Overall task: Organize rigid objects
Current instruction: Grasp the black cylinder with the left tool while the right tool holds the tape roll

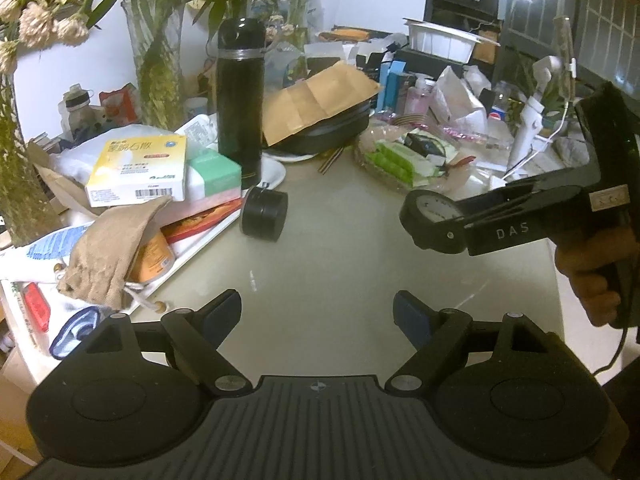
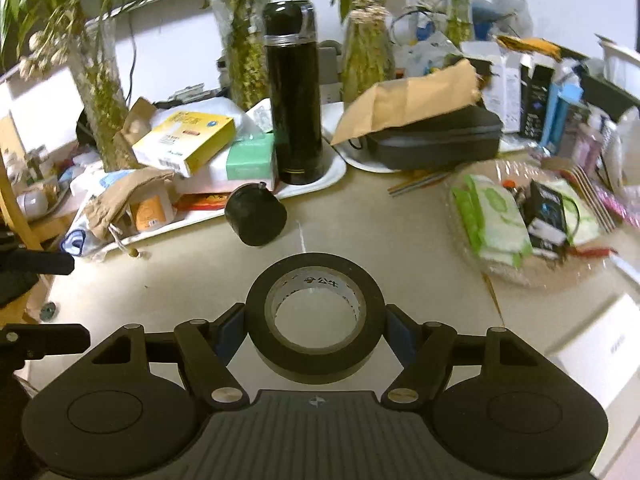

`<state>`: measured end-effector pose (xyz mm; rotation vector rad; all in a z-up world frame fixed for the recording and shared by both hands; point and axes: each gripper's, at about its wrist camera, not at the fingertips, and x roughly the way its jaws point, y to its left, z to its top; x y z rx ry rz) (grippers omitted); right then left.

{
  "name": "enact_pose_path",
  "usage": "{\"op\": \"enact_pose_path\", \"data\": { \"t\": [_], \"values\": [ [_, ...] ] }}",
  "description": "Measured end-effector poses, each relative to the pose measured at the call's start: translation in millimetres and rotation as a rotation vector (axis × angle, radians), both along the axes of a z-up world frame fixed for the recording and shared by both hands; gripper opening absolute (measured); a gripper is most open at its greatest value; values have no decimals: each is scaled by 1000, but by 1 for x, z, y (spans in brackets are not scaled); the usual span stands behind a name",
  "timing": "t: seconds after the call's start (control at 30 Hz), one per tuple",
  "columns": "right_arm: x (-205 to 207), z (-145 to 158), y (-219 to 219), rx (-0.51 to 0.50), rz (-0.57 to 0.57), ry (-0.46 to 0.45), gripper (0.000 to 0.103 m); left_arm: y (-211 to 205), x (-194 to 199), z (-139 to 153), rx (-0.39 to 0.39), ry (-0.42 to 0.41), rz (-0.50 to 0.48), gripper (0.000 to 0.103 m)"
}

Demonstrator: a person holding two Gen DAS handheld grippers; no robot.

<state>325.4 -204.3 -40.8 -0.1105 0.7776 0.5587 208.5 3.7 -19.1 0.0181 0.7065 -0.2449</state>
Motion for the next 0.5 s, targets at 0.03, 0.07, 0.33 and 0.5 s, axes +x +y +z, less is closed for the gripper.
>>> {"op": "enact_pose_path", "data": {
  "t": [0.03, 0.07, 0.33, 0.5],
  "values": [
    [-2, 0, -3, 9, -7, 1, 75, -1, 0, 0, 1, -2, 0, 84],
    [-4, 1, -4, 15, -11, -1, 75, -2, 0, 1, 4, -5, 5, 84],
    [-17, 8, -13, 68, -43, -3, 75, 2, 0, 6, -1, -37, 36, 84],
    [-26, 10, -17, 85, -53, 4, 75, 4, 1, 14, 2, -78, 30, 84]
  ]
}}
